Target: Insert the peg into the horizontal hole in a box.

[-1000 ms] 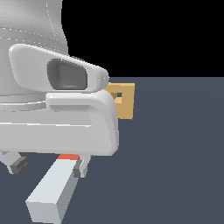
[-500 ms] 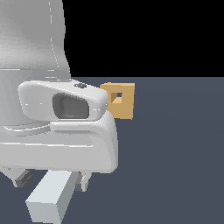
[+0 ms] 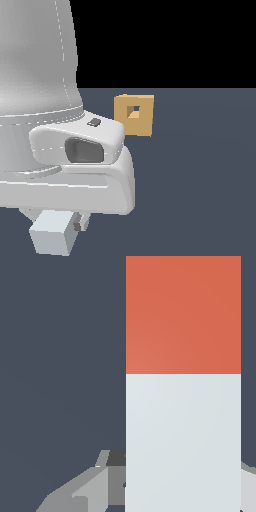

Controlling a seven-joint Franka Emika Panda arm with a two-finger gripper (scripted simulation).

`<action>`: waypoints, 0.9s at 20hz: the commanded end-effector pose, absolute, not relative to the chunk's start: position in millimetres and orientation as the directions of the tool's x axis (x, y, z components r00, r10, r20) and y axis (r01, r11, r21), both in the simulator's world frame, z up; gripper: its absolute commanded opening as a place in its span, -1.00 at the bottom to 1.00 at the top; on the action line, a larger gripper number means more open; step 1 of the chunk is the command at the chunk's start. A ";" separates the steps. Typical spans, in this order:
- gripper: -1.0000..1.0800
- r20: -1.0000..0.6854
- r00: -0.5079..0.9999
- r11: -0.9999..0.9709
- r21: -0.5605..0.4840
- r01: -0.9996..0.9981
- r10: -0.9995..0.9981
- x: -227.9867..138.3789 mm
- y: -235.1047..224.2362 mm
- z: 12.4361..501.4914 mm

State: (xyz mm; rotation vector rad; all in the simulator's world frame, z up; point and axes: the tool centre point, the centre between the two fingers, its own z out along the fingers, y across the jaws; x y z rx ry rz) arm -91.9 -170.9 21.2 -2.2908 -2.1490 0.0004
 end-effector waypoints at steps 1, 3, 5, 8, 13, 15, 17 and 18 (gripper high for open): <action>-1.00 0.000 0.064 -0.064 0.000 0.998 0.998 -91.7 -171.0 20.8; -1.00 0.000 0.064 -0.064 0.000 0.998 0.998 -91.7 -171.0 20.8; -1.00 0.000 0.064 -0.064 0.000 0.998 0.998 -91.7 -171.0 20.8; -1.00 0.000 0.064 -0.064 0.000 0.998 0.998 -91.7 -171.0 20.8; -1.00 0.000 0.066 -0.066 0.001 0.998 0.998 -90.4 -166.4 22.6; -1.00 0.000 0.069 -0.069 0.001 0.998 0.998 -89.1 -161.1 24.2; -1.00 0.000 0.073 -0.073 0.001 0.997 0.997 -87.3 -153.6 26.6; -1.00 0.000 0.076 -0.076 0.001 0.997 0.997 -86.2 -149.1 28.0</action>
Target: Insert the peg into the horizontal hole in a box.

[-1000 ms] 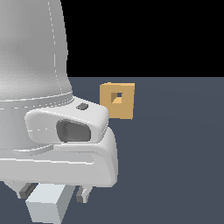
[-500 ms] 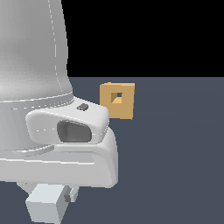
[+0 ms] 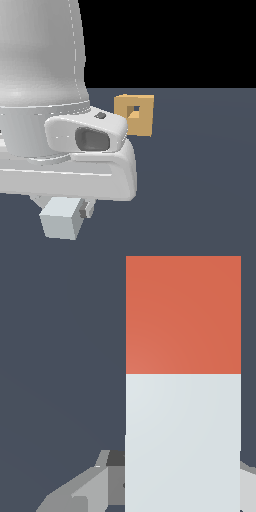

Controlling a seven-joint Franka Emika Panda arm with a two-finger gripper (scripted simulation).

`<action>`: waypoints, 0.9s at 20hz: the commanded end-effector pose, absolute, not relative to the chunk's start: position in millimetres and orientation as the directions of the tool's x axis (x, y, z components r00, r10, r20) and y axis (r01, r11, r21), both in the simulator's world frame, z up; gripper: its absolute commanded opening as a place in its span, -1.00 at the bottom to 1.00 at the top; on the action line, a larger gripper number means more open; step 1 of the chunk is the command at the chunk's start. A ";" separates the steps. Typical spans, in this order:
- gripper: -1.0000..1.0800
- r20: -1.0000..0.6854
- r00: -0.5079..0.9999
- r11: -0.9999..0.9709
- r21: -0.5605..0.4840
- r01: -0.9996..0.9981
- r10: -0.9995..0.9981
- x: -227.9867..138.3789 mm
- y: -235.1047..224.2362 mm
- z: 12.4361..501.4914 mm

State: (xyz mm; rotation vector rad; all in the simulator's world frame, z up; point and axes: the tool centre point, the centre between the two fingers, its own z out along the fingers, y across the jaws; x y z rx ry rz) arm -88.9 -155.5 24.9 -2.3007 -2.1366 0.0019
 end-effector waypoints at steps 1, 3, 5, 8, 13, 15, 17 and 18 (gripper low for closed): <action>-1.00 0.000 0.079 -0.079 0.001 0.997 0.997 -85.0 -144.0 29.5; -1.00 0.000 0.086 -0.086 0.001 0.996 0.996 -82.0 -132.5 33.2; -1.00 0.000 0.093 -0.093 0.001 0.996 0.996 -78.4 -119.0 37.4; -1.00 0.000 0.107 -0.107 0.000 0.994 0.994 -71.7 -95.0 45.0; -1.00 0.000 0.135 -0.135 0.000 0.991 0.991 -56.4 -46.5 60.5; -1.00 0.000 0.147 -0.147 0.000 0.989 0.989 -49.4 -26.5 67.0; -1.00 0.000 0.158 -0.158 0.000 0.987 0.987 -42.6 -8.1 73.0; -1.00 0.000 0.163 -0.163 0.000 0.987 0.987 -39.3 0.4 75.8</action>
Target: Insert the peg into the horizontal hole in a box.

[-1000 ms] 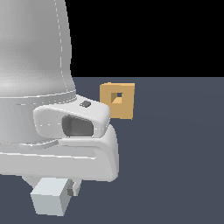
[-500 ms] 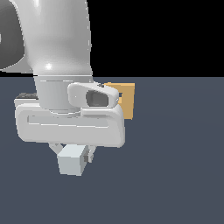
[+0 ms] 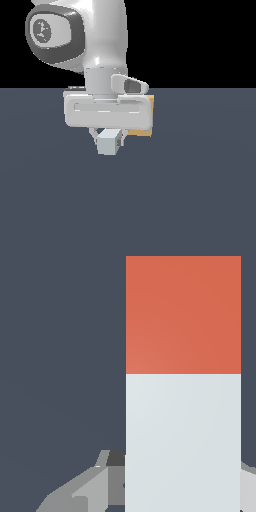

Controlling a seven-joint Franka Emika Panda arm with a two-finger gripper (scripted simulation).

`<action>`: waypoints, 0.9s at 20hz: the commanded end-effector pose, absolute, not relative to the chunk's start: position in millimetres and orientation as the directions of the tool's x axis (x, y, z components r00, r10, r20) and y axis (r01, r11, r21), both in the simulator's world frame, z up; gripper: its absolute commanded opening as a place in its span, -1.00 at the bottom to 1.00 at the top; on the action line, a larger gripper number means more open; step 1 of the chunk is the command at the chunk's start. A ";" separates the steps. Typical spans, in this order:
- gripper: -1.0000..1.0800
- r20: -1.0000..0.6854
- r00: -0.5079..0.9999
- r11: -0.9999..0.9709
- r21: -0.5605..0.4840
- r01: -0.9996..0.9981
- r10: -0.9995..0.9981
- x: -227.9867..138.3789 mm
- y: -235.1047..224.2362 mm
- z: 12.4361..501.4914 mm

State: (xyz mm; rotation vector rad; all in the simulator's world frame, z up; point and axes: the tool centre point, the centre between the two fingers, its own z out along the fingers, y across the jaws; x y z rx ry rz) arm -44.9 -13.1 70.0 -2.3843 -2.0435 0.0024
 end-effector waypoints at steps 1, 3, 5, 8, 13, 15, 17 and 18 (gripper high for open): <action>-1.00 0.000 0.168 -0.168 0.000 0.986 0.986 -36.1 8.5 78.4; -1.00 0.000 0.176 -0.176 0.000 0.984 0.984 -30.1 23.2 83.3; -1.00 0.000 0.184 -0.184 0.000 0.983 0.983 -24.4 36.0 87.5; -1.00 0.000 0.194 -0.194 0.000 0.981 0.981 -17.0 51.5 92.7; -1.00 0.000 0.203 -0.203 0.000 0.979 0.979 -9.1 66.7 97.7; -1.00 0.000 0.204 -0.204 0.000 0.979 0.979 -7.6 68.7 98.4; -1.00 0.000 0.204 -0.204 0.000 0.979 0.979 -7.0 68.6 98.4; -1.00 0.000 0.204 -0.204 0.000 0.979 0.979 -7.0 68.2 98.3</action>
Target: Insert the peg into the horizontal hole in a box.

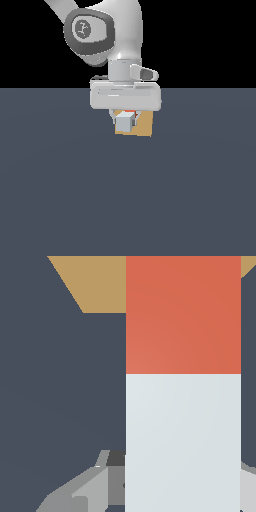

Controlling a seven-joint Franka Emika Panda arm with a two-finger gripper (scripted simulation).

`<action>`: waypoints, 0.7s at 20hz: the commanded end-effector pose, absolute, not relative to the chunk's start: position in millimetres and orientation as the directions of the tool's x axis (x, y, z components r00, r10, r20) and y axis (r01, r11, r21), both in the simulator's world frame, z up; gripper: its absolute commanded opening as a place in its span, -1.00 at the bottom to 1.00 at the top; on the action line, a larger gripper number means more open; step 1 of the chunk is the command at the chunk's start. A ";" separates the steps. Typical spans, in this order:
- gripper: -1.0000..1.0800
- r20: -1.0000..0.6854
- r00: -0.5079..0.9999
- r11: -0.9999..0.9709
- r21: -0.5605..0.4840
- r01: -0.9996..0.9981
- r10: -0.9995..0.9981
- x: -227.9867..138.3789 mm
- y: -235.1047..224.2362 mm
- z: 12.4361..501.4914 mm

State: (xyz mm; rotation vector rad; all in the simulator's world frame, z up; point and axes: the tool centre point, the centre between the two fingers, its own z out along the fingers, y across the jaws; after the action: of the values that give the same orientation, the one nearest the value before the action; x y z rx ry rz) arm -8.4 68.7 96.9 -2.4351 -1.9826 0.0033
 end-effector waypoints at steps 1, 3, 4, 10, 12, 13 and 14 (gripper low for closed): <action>-1.00 0.000 0.204 -0.204 0.000 0.979 0.979 -7.0 68.2 98.3; -1.00 0.000 0.204 -0.204 0.000 0.979 0.979 -7.0 68.2 98.3; -1.00 -0.001 0.204 -0.204 -0.003 0.979 0.979 -8.0 68.3 96.8; -1.00 0.000 0.202 -0.202 -0.001 0.979 0.979 -6.8 68.2 98.3; -1.00 0.000 0.202 -0.202 -0.001 0.979 0.979 -6.6 69.8 98.3; -1.00 0.000 0.202 -0.202 -0.001 0.979 0.979 -6.3 71.8 98.3; -1.00 0.000 0.202 -0.202 -0.001 0.979 0.979 -5.8 74.6 98.3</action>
State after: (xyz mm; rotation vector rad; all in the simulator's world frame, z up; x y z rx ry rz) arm -7.1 70.8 96.9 -2.4346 -1.9821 0.0052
